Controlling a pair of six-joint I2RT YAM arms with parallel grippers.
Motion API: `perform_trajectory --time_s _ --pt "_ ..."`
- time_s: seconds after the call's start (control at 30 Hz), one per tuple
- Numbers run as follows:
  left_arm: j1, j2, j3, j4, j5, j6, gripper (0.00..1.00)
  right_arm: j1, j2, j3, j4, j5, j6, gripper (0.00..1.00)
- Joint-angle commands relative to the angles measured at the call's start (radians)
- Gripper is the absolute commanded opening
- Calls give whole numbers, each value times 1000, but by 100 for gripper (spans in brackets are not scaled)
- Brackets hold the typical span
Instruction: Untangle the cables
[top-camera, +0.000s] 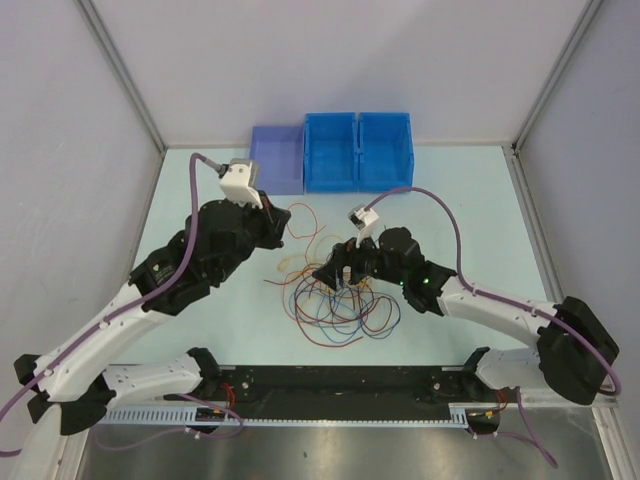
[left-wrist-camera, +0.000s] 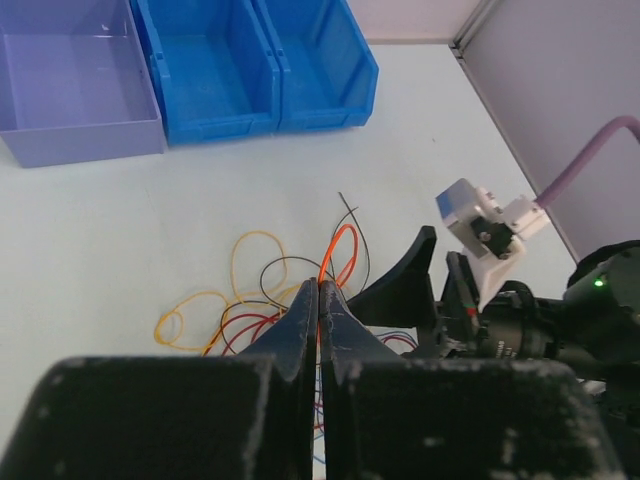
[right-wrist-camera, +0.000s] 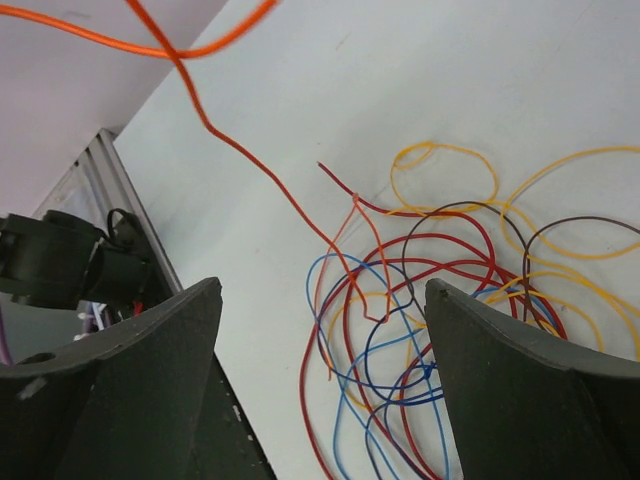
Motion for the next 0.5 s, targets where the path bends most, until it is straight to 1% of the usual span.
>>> perform_trajectory --time_s 0.0,0.07,0.1,0.17,0.2,0.27,0.3,0.43,0.47 --pt "14 -20 38 36 33 -12 0 18 51 54 61 40 -39 85" --pt "20 -25 38 38 35 -11 0 30 88 71 69 51 -43 82" --pt "23 -29 37 36 37 -9 0 33 100 74 71 56 -43 78" --pt "26 -31 35 35 37 -9 0 44 128 80 81 60 -41 76" --pt "29 -34 33 35 40 -9 0 50 139 86 86 60 -43 73" --pt "32 -34 33 35 41 -9 0 59 165 94 92 66 -43 70" --pt "34 -35 33 36 41 -11 0 65 172 100 91 69 -46 65" --pt "37 -41 33 36 43 -9 0 73 203 103 92 92 -46 54" --pt "38 -40 33 36 43 -9 0 73 208 103 94 97 -46 49"
